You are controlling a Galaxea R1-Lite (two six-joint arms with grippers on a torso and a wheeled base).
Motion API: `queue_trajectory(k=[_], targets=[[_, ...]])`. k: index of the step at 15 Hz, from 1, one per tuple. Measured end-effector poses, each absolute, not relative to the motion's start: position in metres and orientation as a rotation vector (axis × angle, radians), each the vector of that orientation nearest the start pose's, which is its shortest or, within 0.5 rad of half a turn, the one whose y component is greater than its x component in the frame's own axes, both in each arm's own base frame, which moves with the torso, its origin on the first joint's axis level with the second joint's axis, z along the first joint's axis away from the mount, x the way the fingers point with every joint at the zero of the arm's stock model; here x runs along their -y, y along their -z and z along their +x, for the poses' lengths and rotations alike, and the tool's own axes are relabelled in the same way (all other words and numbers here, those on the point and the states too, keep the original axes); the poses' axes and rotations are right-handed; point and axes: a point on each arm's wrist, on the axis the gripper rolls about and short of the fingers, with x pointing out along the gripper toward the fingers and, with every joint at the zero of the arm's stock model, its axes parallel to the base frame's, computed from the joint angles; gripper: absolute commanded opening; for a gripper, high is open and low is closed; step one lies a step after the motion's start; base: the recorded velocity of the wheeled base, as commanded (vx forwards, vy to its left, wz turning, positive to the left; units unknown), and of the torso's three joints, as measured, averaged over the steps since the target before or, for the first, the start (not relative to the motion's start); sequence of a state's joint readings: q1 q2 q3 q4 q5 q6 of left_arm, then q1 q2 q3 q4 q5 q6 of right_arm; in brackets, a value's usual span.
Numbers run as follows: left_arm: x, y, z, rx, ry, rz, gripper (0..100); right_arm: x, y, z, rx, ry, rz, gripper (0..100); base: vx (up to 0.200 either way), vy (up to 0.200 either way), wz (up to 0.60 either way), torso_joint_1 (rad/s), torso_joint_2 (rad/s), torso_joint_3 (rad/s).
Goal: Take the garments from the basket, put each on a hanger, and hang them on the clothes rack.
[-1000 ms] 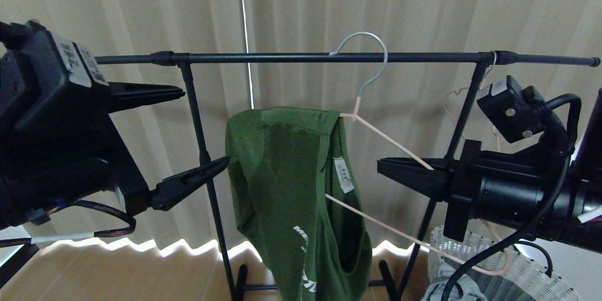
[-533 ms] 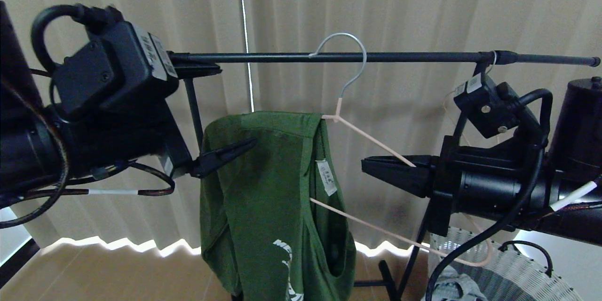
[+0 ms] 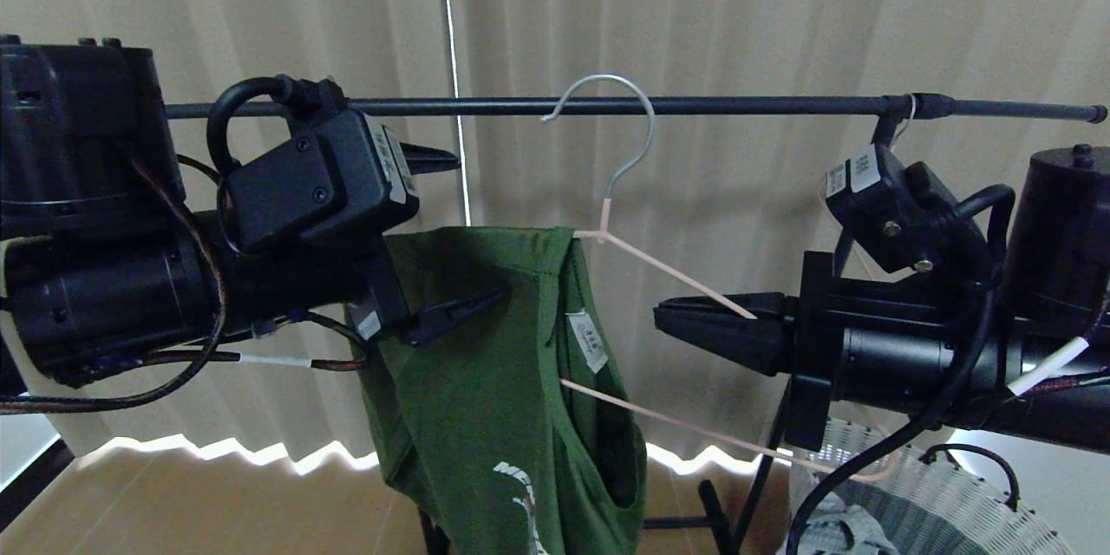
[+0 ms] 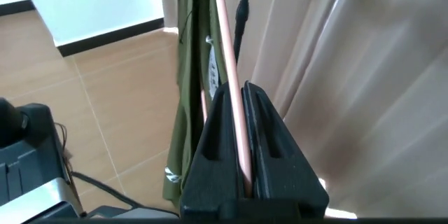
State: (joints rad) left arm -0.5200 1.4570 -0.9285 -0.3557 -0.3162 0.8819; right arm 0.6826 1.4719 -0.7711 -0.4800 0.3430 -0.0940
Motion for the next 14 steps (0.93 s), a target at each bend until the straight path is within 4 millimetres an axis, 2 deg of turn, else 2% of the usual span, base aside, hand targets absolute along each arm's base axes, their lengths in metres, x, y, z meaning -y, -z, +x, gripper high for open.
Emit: queue_trajectory(k=[5, 6, 14], targets=[[0.1337, -0.2542, 0.2188, 0.192, 0.864, 0.850, 100, -0.1688, -0.2235, 0.1841, -0.169, -1.065, -0.125, 0, 0.000, 0.000, 0.00, 0.000, 0.00, 0.000], [0.1336, -0.2540, 0.2187, 0.192, 0.864, 0.850, 0, -0.1690, -0.2238, 0.1836, -0.168, -1.068, -0.125, 0, 0.000, 0.000, 0.00, 0.000, 0.00, 0.000], [0.1316, -0.2483, 0.2171, 0.171, 0.867, 0.848, 0, -0.1669, -0.2273, 0.1801, -0.154, -1.076, -0.121, 0, 0.000, 0.000, 0.00, 0.000, 0.00, 0.000]])
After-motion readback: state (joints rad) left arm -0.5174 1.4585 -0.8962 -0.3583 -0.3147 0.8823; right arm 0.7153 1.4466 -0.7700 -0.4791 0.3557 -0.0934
